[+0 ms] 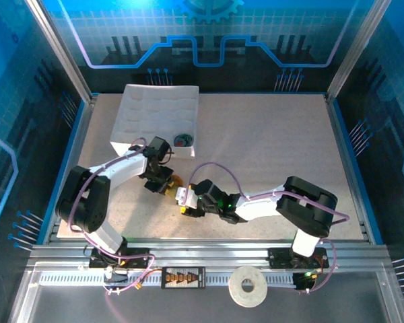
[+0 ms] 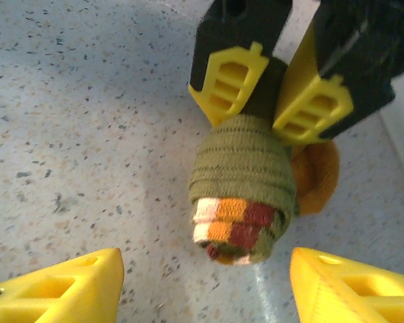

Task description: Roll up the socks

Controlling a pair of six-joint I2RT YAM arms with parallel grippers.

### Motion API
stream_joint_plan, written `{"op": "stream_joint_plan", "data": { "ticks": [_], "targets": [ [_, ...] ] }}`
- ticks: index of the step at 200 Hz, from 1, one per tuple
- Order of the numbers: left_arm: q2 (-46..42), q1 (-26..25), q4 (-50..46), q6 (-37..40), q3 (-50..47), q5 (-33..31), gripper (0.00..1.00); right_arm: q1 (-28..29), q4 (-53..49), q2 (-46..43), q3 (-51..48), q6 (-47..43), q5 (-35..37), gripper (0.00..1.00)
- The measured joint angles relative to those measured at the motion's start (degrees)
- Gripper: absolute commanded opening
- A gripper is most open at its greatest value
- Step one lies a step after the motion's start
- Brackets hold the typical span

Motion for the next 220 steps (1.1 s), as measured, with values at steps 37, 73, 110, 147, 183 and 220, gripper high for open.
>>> {"op": "stream_joint_plan", "data": {
  "ticks": [37, 73, 110, 147, 183, 220],
  "targets": [
    [1.81, 0.70, -2.19, 1.14, 2.05, 1.22, 0.19, 1.29, 0.61, 6.03, 6.01, -5.42, 4.68, 0.61],
    [1.92, 1.27, -2.34, 1.81, 2.10, 2.10, 0.19, 1.29, -1.16, 10.40, 11.32, -7.21, 5.81, 0.32],
    [1.38, 2.08, -2.49, 2.82, 2.08, 1.73, 0.36, 1.11, -5.51, 11.65, 14.80, -4.24, 6.60, 0.09],
    [-3.72, 2.19, -3.72, 2.71, 0.33, 0.79, 0.65, -0.72, -6.93, 11.32, 15.15, 1.29, 1.62, 0.00],
    [-10.84, 3.21, -4.83, 1.95, -0.96, -1.18, 0.88, -2.75, -7.02, 11.08, 14.88, 6.05, -4.42, 0.00],
    [-14.91, 3.30, -6.88, -1.46, -1.53, -1.66, 0.91, -5.86, -7.65, 11.10, 15.26, 11.41, -11.50, 0.00]
  ]
}}
